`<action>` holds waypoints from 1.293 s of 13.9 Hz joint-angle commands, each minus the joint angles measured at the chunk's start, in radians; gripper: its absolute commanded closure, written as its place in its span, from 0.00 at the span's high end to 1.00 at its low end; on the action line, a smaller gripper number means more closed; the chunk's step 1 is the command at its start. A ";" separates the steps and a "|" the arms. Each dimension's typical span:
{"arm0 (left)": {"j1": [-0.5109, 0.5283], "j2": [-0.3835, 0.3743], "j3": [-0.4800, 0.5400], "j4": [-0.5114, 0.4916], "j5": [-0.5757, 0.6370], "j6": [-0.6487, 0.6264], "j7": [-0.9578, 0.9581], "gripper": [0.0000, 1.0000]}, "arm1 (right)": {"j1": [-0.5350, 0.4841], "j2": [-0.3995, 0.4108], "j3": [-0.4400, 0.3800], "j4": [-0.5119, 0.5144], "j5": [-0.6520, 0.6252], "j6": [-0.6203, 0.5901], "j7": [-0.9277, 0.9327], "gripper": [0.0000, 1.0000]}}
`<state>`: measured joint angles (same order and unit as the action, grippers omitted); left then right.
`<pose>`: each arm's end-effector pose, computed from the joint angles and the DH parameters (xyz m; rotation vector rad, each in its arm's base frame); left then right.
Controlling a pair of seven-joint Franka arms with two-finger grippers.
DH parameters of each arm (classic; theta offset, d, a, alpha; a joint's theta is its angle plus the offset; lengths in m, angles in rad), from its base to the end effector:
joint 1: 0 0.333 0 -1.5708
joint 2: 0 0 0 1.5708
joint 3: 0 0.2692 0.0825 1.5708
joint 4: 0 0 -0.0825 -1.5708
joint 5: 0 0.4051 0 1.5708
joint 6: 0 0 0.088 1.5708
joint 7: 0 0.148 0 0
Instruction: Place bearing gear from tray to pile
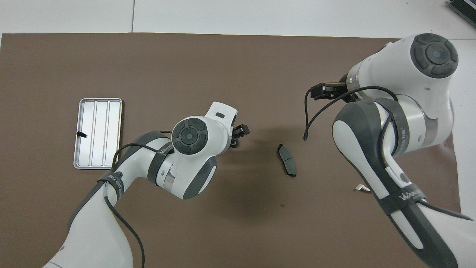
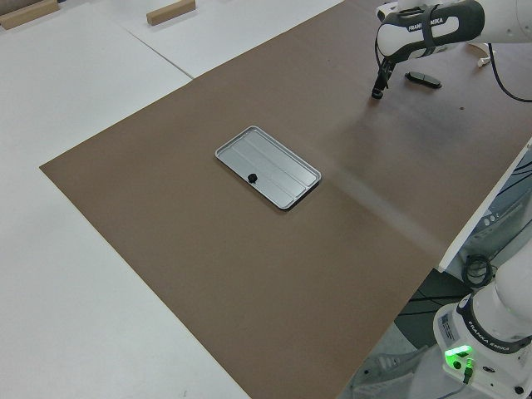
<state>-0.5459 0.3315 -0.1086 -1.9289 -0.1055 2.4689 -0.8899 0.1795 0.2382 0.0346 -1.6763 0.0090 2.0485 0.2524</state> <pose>0.5127 -0.3958 0.2414 2.8785 0.4655 0.1083 0.6449 0.1400 0.3815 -3.0878 0.0671 -0.1960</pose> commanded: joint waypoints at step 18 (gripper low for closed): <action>0.670 -0.123 0.014 -0.010 -0.002 -0.357 1.037 0.97 | 0.422 0.274 0.004 0.013 -0.057 0.239 0.446 0.96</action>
<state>0.0738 0.2196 -0.0842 -1.9220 -0.1048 2.1083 0.0510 0.6033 0.4955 0.0394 -1.6749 -0.0249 2.2763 0.6800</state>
